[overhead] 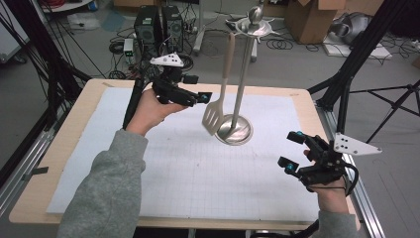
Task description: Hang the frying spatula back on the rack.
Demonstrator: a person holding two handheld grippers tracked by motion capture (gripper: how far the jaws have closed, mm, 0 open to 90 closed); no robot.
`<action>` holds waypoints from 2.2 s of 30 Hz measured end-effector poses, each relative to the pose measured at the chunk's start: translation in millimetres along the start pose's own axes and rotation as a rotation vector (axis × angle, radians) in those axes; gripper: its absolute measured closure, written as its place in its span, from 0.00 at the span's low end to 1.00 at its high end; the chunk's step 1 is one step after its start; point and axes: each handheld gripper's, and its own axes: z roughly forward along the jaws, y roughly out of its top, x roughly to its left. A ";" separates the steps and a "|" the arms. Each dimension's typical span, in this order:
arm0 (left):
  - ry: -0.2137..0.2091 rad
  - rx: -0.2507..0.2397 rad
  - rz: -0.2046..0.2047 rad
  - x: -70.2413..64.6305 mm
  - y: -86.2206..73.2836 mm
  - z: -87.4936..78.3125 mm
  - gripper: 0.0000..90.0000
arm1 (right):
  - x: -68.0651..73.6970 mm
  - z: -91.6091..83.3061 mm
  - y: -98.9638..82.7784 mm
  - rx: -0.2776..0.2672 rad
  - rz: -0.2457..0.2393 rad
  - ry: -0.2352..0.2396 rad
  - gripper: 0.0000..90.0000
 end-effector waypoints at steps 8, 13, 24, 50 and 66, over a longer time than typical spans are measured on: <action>0.019 -0.040 -0.020 -1.6 -8.8 -27.3 0.07 | -0.3 4.4 -0.9 0.010 -0.002 0.003 0.05; 0.023 -0.060 -0.024 -0.6 -17.9 -46.6 0.07 | -0.5 7.7 -1.0 0.018 -0.006 0.004 0.05; -0.002 -0.094 -0.028 -8.0 -40.7 -81.9 0.07 | -4.6 14.9 -1.9 0.020 -0.002 0.001 0.05; 0.139 -0.147 -0.054 -9.3 -99.8 -146.1 0.07 | -9.5 24.2 -5.5 0.036 0.005 -0.004 0.05; 0.180 -0.201 -0.046 -15.8 -121.3 -180.8 0.07 | -13.8 15.0 -8.6 0.006 0.005 -0.057 0.05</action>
